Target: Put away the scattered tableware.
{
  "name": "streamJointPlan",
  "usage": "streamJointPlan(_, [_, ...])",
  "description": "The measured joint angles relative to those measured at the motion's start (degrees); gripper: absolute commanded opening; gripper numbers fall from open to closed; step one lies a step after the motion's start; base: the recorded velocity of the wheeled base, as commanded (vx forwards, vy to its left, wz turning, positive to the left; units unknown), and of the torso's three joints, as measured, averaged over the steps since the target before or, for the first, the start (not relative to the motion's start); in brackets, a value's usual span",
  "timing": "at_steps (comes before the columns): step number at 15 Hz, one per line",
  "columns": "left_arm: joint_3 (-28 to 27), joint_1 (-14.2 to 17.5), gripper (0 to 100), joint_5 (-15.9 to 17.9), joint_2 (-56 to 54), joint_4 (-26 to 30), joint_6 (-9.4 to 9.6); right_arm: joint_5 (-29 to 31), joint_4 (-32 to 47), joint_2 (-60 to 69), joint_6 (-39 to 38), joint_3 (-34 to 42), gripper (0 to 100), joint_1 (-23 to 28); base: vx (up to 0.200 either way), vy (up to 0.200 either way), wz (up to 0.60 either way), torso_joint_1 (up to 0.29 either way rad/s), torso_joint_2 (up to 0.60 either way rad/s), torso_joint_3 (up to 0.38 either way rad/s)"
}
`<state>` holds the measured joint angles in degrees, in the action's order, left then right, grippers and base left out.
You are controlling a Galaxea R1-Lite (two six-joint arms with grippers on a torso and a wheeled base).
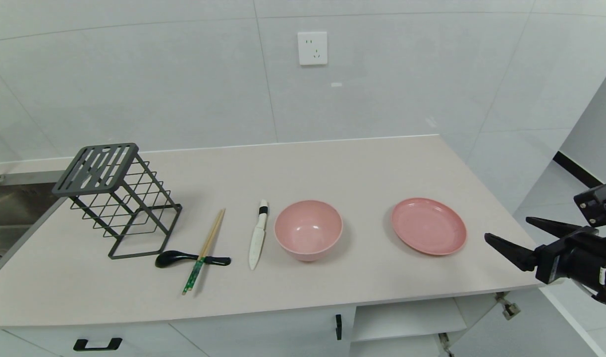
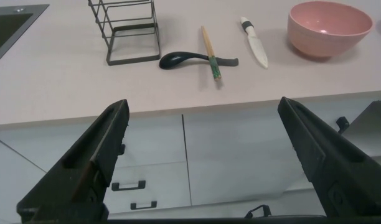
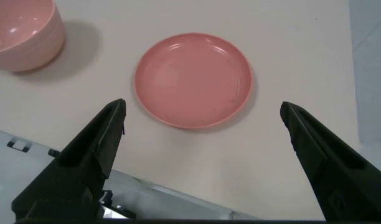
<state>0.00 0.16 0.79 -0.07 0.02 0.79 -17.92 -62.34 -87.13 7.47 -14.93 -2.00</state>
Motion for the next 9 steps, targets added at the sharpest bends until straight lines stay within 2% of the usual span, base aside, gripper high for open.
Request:
streamJointPlan(5, [0.00, 0.00, 100, -0.01, 0.00, 0.00, -0.06, -0.06, -0.01, -3.45, 0.10, -1.16, 100, -1.30, 0.000, 0.000, 0.00, 0.000, 0.00, 0.000])
streamJointPlan(8, [0.00, 0.00, 100, -0.11, 0.00, 0.00, 0.00, -0.06, -0.85, -5.07, 0.78, -1.32, 100, -1.39, 0.200, 0.000, 0.00, 0.004, 0.01, 0.001])
streamJointPlan(9, [0.00, 0.00, 100, -0.09, 0.00, -0.02, 0.10, -0.11, -1.13, -5.75, 0.84, -1.32, 100, -1.39, 0.000, 0.000, 0.00, 0.000, 0.00, 0.000])
